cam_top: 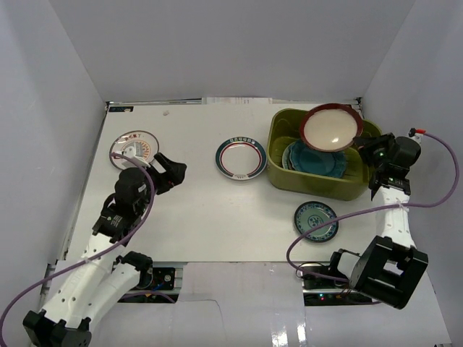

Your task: Place the plates into the plastic bin on the countertop

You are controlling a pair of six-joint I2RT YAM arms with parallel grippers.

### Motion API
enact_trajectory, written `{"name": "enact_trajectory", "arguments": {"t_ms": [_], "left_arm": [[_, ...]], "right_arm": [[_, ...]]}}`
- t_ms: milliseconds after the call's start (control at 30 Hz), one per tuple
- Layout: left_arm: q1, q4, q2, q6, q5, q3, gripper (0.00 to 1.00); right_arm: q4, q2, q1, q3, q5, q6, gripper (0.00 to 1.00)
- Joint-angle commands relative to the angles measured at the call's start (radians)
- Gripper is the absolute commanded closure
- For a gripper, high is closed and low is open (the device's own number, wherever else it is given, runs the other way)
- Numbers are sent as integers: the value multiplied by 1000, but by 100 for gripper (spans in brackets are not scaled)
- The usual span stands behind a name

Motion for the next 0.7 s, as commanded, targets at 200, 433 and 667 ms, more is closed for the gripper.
{"name": "enact_trajectory", "arguments": {"t_ms": [200, 433, 667], "left_arm": [[11, 144, 178, -170, -89, -69, 2], [141, 216, 333, -271, -46, -101, 2], [330, 249, 446, -318, 14, -102, 2]], "right_arm": [[139, 74, -13, -43, -116, 6, 92], [121, 101, -1, -106, -92, -71, 92], [1, 130, 68, -61, -8, -225, 75]]}}
